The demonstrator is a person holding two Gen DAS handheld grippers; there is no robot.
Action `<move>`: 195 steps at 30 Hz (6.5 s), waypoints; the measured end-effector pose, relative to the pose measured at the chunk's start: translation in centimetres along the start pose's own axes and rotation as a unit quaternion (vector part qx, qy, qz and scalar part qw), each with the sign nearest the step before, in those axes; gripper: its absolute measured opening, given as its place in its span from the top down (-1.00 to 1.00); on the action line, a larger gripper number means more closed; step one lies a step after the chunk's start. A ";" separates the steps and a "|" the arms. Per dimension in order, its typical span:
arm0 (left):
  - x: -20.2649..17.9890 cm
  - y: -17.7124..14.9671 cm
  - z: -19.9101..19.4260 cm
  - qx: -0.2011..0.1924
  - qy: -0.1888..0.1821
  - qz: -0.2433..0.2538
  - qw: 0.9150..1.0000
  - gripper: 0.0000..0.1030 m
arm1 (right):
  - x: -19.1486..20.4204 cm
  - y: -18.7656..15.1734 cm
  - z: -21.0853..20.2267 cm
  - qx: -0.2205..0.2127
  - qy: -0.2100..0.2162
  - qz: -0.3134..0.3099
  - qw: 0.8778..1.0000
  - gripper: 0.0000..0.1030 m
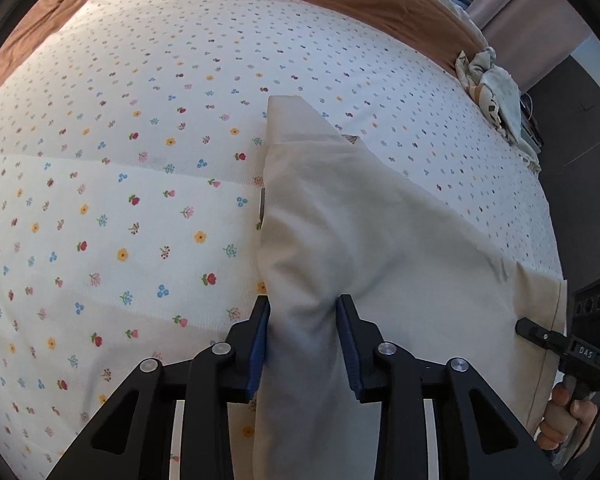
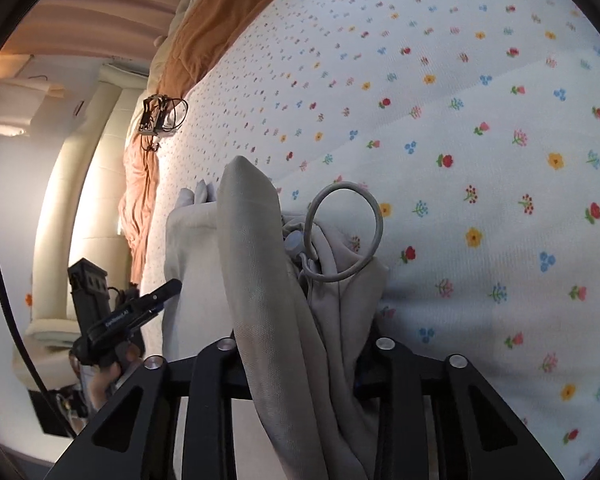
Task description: Fold large clothes
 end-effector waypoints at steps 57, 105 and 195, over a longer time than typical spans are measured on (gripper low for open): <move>-38.2 -13.8 -27.3 -0.153 -0.181 0.209 0.949 0.77 | 1.1 -16.6 -48.5 -0.378 -0.143 -0.072 0.912 0.60; -42.4 -8.1 9.6 0.091 -0.202 0.231 0.947 0.00 | -27.8 -6.1 -42.0 -0.289 -0.382 0.162 0.863 -0.31; -34.1 -11.8 -12.9 -0.049 -0.207 0.284 0.935 -0.87 | -14.8 -26.7 -43.7 -0.379 -0.299 0.243 0.841 -1.00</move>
Point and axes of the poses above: each gripper's, at about its wrist camera, not at the fingertips, and z roughly the way its jaws point, x to its left, y to its top, the point moved 8 cm from there along z, roughly the way its jaws point, and after that the axes turned 7 degrees about -y, right-handed, at the moved point
